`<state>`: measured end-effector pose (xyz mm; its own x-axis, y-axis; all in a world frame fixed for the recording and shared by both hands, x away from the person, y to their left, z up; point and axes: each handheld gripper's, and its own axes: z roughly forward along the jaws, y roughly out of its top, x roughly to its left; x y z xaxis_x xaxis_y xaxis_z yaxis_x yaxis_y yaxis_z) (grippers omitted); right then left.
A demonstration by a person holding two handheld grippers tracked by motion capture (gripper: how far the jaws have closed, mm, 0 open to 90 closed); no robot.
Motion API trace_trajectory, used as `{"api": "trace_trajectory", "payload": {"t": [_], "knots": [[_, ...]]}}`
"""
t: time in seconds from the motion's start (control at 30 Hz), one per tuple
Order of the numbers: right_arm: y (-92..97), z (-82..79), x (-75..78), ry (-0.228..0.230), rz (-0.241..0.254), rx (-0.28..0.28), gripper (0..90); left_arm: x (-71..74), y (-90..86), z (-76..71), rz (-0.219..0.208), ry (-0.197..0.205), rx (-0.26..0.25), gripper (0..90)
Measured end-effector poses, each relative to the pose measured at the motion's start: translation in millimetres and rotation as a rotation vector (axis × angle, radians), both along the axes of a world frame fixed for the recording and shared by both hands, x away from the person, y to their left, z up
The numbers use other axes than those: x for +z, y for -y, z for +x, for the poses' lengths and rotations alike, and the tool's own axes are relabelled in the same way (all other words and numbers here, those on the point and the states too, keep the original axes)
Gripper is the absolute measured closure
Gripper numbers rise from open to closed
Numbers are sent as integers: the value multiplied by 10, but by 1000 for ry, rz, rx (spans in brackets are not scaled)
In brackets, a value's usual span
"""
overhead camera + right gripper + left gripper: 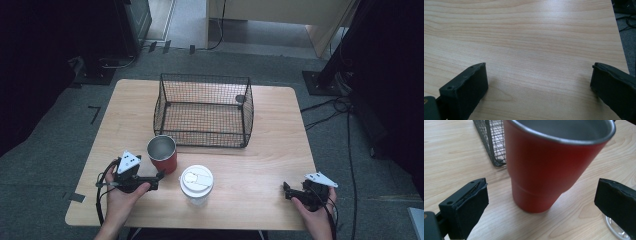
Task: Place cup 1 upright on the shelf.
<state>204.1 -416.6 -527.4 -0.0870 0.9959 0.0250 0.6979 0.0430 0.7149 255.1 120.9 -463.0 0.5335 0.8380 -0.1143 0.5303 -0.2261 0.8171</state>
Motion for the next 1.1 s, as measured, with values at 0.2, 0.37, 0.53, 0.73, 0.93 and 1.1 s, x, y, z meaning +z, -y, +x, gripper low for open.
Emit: {"api": "trace_trajectory", "payload": {"t": [0.2,0.37,0.53,0.73,0.93,1.1], "knots": [[0,0,0,0,0,0,9,19,87,62,16,20,-4,5],[0,0,0,0,0,0,10,26,167,134,14,13,-20,4],[-1,0,0,0,0,-1,10,56,244,197,24,14,-20,5],[0,0,0,0,0,0,9,48,312,239,43,19,-4,5],[0,0,0,0,0,0,10,21,372,291,46,19,20,5],[0,0,0,0,0,0,10,26,379,326,32,16,27,48]]}}
